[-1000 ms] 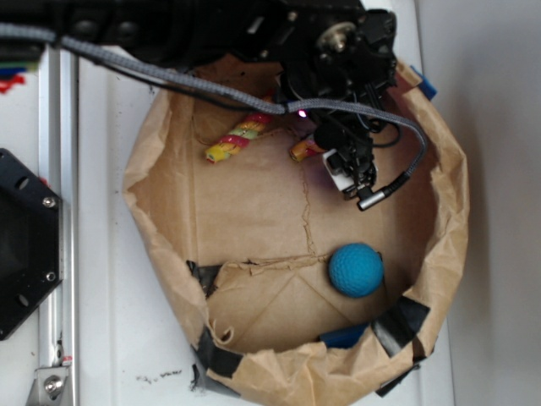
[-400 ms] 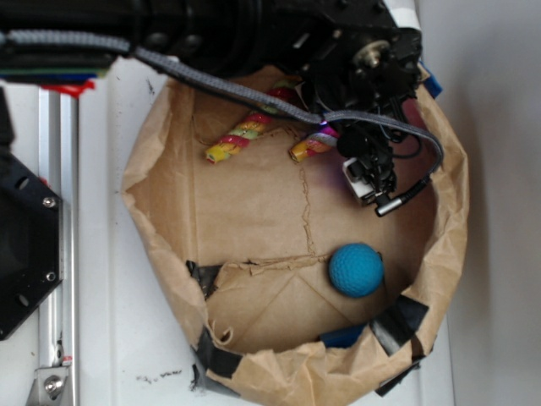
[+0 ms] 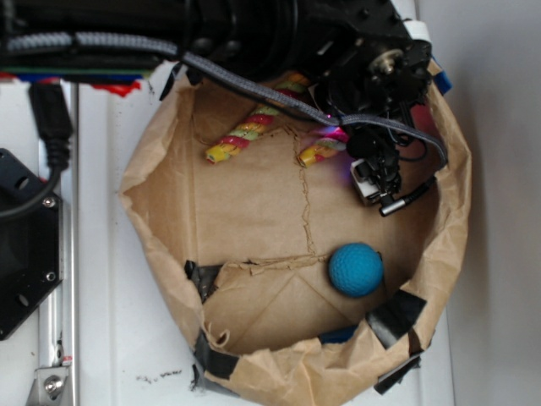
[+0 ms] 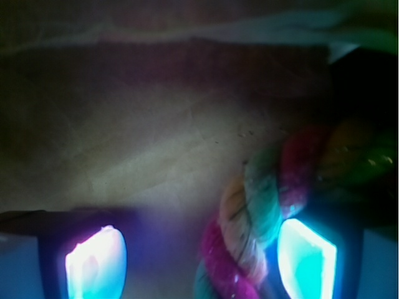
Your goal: Grab the multicolored rope.
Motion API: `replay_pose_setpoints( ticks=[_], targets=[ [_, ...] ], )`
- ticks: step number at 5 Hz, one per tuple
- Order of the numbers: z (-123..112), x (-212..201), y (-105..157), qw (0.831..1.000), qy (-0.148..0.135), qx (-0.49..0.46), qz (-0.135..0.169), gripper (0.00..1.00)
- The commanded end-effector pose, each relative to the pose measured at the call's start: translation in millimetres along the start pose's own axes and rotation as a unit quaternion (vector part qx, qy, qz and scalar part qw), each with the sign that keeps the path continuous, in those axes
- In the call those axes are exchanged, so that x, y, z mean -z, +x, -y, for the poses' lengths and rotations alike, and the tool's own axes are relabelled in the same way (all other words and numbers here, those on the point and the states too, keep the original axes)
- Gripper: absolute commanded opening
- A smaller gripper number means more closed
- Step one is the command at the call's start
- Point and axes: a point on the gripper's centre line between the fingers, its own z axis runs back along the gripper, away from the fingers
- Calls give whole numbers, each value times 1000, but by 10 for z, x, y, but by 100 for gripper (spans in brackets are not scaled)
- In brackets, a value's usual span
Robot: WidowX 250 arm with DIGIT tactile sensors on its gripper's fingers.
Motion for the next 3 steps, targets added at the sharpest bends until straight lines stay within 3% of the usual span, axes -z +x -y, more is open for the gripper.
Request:
replay_pose_setpoints(
  ticks=[1, 2, 3],
  targets=[
    [-37, -119, 87, 999, 3, 7, 32, 75],
    [-42, -150, 80, 999, 3, 3, 37, 0],
    [-49, -209, 88, 999, 4, 2, 40, 0]
  ],
)
